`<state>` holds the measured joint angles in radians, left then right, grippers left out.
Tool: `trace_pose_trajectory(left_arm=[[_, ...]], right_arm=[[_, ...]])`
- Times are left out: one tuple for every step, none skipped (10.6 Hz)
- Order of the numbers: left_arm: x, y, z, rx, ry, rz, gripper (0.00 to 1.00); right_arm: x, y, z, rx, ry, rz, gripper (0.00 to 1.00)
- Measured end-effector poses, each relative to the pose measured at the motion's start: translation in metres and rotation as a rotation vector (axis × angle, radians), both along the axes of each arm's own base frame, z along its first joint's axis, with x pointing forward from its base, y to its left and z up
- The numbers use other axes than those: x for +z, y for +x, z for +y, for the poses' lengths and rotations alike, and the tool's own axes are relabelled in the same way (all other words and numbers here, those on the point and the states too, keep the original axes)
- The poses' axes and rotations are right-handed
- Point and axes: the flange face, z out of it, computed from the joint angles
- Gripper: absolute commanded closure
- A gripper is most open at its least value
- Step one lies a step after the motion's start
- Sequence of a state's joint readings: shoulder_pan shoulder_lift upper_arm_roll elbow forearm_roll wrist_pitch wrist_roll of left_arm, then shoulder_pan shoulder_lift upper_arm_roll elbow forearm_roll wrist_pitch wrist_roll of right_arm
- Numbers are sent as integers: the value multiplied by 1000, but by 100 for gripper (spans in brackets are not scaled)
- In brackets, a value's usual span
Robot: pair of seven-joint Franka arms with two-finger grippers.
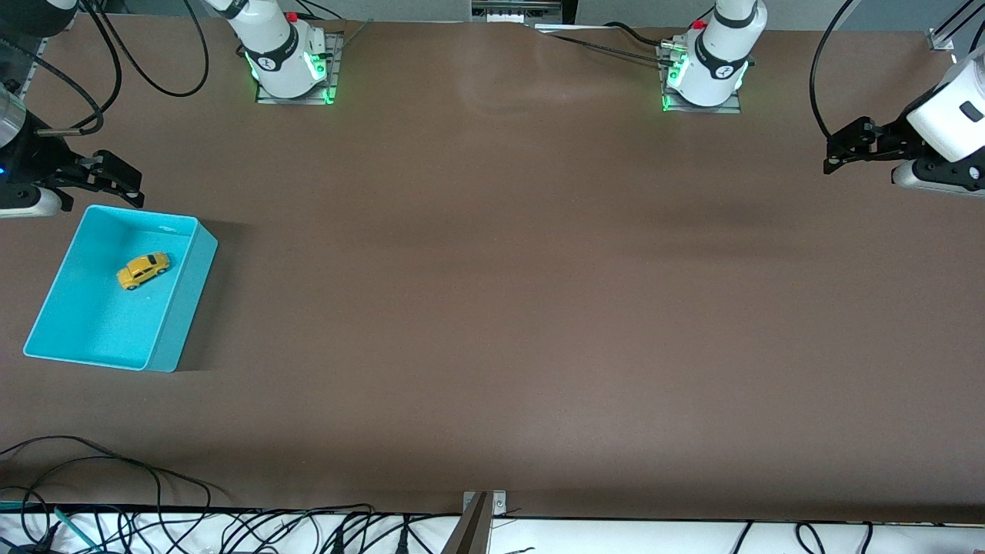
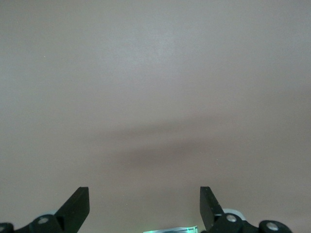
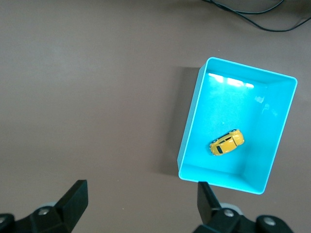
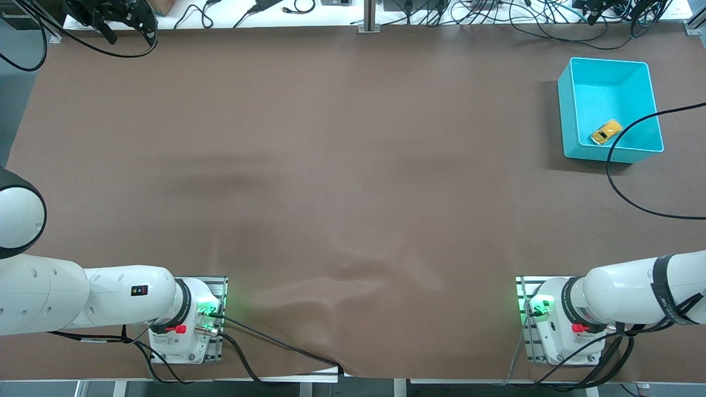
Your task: Wind up and store yellow beetle car
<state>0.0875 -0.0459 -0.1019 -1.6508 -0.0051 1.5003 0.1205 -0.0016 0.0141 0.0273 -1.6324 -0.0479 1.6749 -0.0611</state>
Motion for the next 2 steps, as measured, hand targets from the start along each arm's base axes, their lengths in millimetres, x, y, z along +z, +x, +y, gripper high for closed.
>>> trace_pose_trajectory(left_arm=[[0, 0, 0, 0, 0, 0, 0], [0, 0, 0, 0, 0, 0, 0]], right_arm=[[0, 0, 0, 0, 0, 3, 0], [-1, -1, 0, 0, 0, 6, 0]])
